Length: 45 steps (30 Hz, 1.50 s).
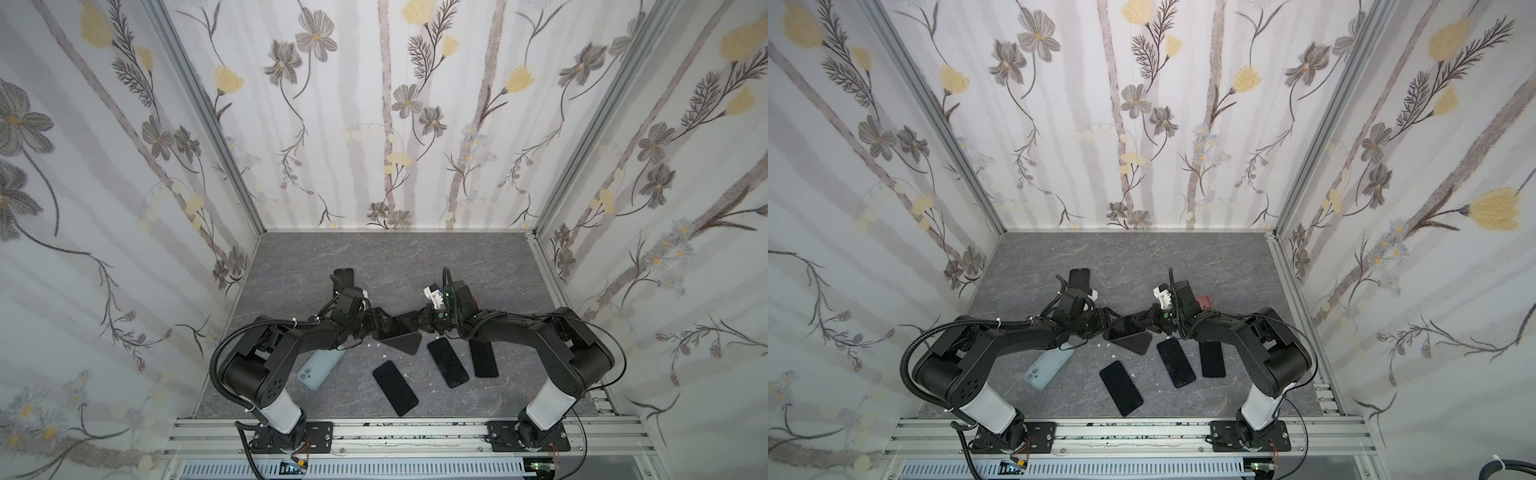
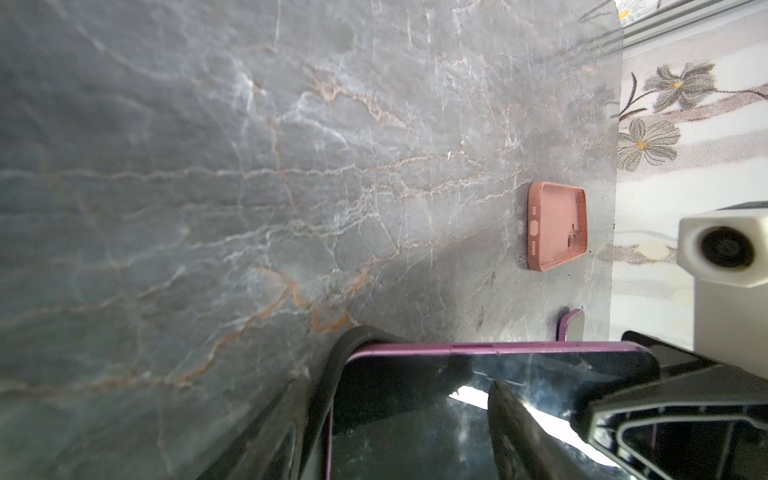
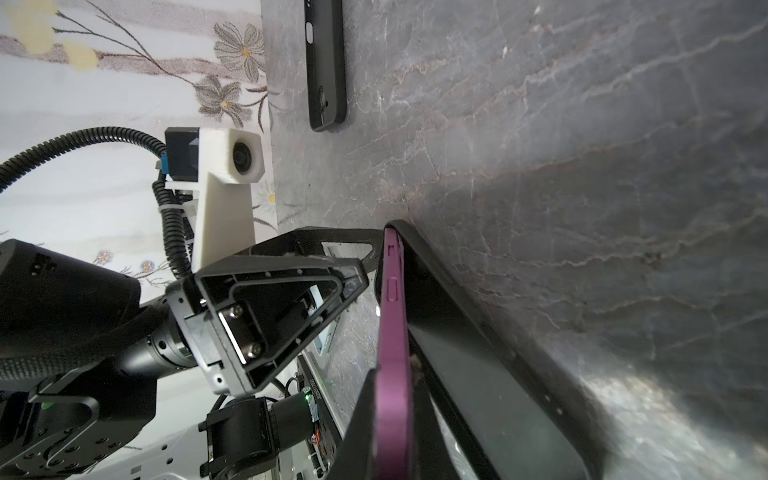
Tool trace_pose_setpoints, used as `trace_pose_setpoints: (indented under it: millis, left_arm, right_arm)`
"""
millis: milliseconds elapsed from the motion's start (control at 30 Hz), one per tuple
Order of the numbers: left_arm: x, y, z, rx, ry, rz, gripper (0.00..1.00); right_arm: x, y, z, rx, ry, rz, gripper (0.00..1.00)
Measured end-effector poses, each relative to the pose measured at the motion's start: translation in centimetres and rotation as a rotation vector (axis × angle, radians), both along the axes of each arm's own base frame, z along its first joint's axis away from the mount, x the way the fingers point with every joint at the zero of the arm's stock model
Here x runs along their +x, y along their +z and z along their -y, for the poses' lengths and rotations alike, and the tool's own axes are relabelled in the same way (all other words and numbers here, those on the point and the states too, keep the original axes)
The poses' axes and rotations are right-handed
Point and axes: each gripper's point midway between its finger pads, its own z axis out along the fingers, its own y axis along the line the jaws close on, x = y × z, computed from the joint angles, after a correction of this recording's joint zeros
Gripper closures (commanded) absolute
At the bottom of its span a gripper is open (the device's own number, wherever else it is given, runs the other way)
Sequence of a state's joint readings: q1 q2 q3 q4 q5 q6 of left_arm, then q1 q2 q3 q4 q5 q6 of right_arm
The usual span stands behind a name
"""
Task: Put the phone into the phone case
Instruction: 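Lower the purple phone into the black case held by the left gripper, then lay the purple phone flat in the black case and open the right gripper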
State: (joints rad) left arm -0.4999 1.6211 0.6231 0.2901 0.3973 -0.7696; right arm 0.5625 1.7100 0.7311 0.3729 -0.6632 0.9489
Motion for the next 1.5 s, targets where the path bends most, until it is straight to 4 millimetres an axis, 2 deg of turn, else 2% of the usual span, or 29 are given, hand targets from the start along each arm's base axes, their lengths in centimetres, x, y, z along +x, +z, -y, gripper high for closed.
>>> trace_pose_setpoints:
  millis: [300,867,1033,1233,1367,1500]
  left_arm:
    - [-2.5,0.2,0.2,-0.041,0.065,-0.039,0.28]
    - [-1.7,0.3,-0.4,-0.001,0.116,-0.038,0.26]
    - [-2.3,0.3,-0.9,0.026,0.114,-0.048,0.26]
    - [-2.9,0.7,-1.9,0.066,0.119,-0.049,0.26]
    - [-2.8,1.3,-2.6,0.086,0.13,-0.028,0.26]
    - [-2.7,1.7,-3.3,0.098,0.15,-0.018,0.26]
  right_arm:
    - [-0.7,-0.5,0.3,0.065,-0.059,-0.021,1.0]
    - [0.0,-1.4,-0.4,0.07,-0.035,-0.004,0.99]
    - [0.4,-1.3,-0.9,0.025,-0.008,0.014,0.84]
    - [1.0,-2.5,-0.2,-0.138,-0.031,0.008,0.68]
    - [1.2,-2.2,0.2,-0.2,-0.03,0.013,0.6]
    - [1.5,-0.9,0.3,-0.244,-0.025,0.033,0.54]
